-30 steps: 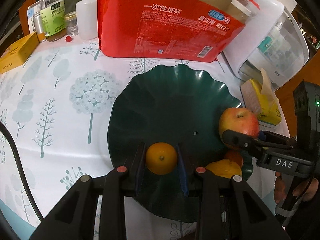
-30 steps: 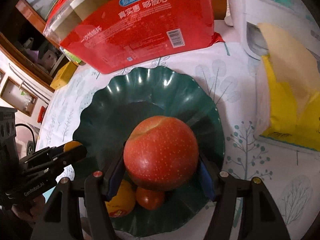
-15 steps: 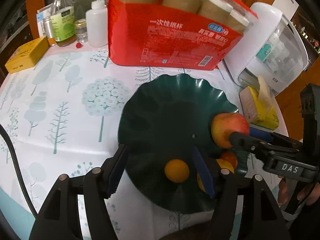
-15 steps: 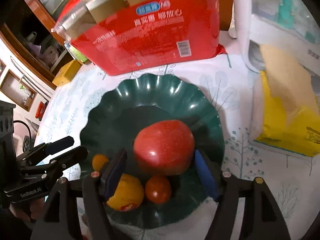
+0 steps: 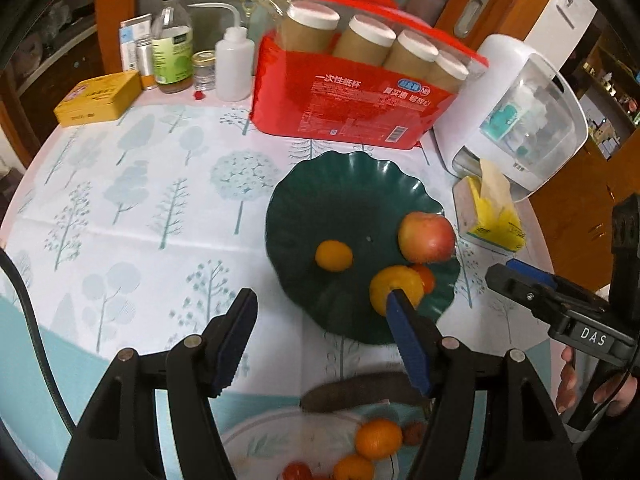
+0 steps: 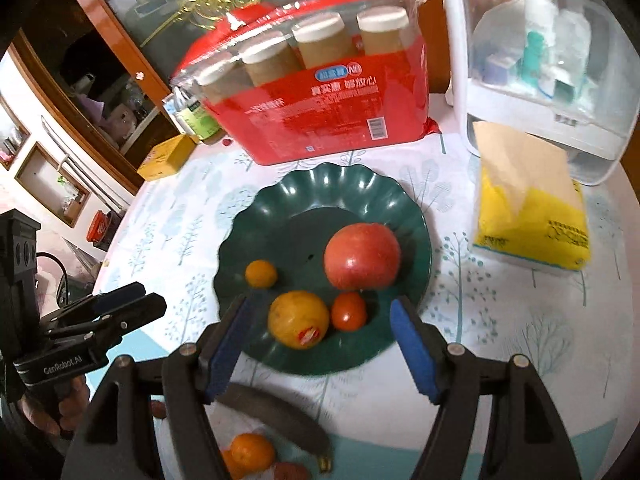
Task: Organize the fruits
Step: 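Lower the tangerine and apple onto the green plate and open both tools, then move both tools back toward the white fruit plate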
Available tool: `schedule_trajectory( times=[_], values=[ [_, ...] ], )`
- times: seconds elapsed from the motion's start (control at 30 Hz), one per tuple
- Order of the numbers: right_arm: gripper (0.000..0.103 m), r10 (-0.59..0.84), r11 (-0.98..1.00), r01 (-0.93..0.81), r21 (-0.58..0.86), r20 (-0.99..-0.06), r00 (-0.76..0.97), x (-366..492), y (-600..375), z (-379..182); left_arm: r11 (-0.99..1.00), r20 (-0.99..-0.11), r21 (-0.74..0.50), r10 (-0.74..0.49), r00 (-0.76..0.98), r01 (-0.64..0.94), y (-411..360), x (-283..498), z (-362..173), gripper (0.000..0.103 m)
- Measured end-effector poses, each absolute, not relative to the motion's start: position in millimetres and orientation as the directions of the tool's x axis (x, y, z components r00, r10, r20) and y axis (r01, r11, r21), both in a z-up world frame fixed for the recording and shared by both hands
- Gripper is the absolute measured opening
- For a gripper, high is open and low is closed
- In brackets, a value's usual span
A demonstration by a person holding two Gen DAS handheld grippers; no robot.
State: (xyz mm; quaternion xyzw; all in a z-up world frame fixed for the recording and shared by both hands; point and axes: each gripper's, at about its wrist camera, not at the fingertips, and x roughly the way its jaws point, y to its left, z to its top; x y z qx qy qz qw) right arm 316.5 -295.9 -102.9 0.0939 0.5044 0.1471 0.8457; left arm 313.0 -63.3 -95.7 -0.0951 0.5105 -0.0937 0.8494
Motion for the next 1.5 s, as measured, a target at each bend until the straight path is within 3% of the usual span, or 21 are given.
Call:
schedule_trajectory(
  times=[0.43,0.93,1.5],
  values=[
    [0.072,0.321,0.946,-0.126,0.299,-0.808,0.495,241,-300,-78,0.974,-0.840,-0.225,-0.210,0.500,0.031,-38,230,-67,0.066],
    [0.072,0.311,0.949,-0.138,0.282,-0.780,0.543,159,-288,-85,0.979,-0.868,-0.203,-0.172,0.467,-0.016,1,149,-81,0.066],
    [0.072,0.322,0.935,-0.071,0.346,-0.752,0.576,106,-254,-121,0.984,-0.923,-0.174,-0.173,0.343,0.029,28,146,-123,0.066]
  ],
)
